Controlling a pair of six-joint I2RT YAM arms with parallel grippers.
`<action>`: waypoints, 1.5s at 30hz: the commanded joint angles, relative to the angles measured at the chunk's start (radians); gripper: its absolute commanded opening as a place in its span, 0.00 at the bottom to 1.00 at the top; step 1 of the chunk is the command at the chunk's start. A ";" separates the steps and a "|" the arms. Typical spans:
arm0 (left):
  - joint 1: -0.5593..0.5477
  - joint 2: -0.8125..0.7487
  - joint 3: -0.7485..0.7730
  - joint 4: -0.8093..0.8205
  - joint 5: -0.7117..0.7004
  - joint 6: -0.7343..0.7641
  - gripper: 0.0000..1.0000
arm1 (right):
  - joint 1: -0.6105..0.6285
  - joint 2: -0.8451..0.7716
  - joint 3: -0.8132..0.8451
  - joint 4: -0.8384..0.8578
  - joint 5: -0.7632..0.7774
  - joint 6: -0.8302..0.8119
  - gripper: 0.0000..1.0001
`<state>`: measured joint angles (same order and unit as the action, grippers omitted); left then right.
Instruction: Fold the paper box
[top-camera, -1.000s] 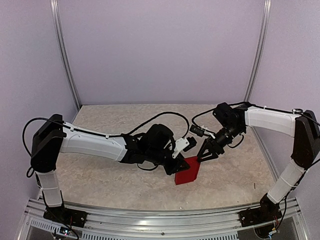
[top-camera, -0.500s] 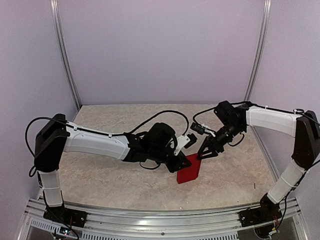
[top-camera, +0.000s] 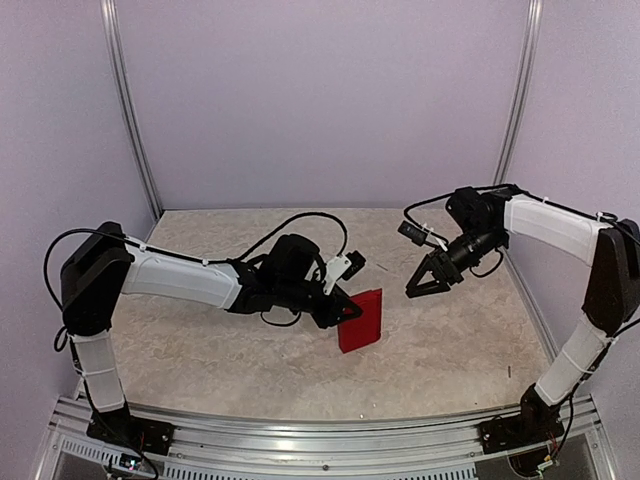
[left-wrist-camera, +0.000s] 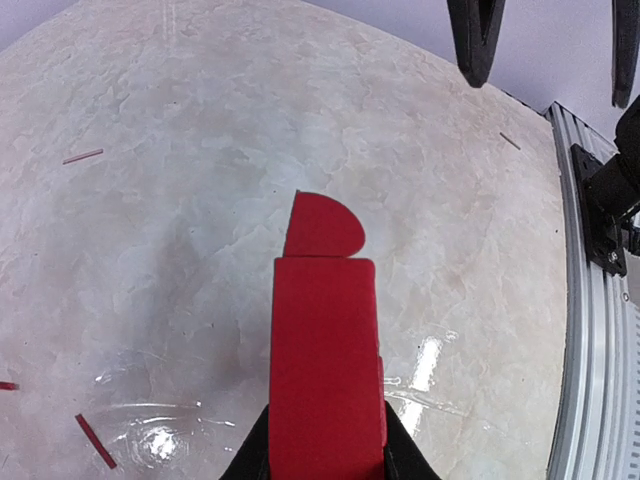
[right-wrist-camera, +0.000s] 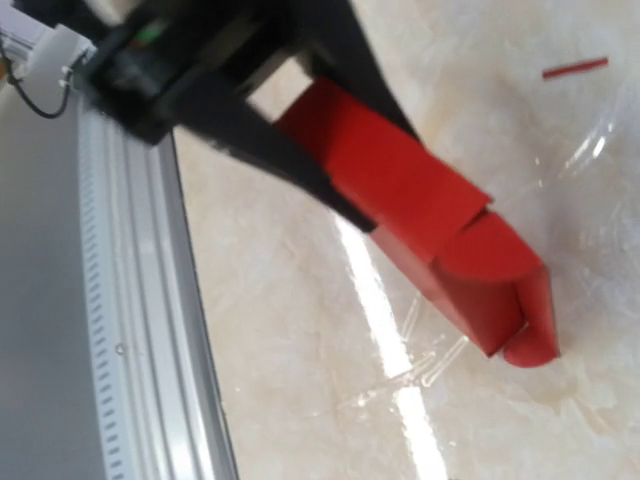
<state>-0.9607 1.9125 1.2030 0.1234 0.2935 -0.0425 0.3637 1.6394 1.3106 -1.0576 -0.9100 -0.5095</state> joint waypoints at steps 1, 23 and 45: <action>0.028 -0.056 -0.044 -0.041 0.151 0.016 0.25 | -0.026 -0.013 0.021 -0.090 -0.043 -0.061 0.48; 0.146 -0.262 -0.349 0.506 0.769 -0.126 0.29 | -0.007 -0.258 -0.152 0.081 -0.079 -0.190 0.43; 0.251 0.376 0.458 -1.011 0.953 0.227 0.29 | 0.086 -0.355 -0.316 0.275 0.007 -0.129 0.36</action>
<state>-0.7250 2.1815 1.5337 -0.4179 1.2537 0.0029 0.4492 1.2819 1.0153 -0.7994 -0.8867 -0.6460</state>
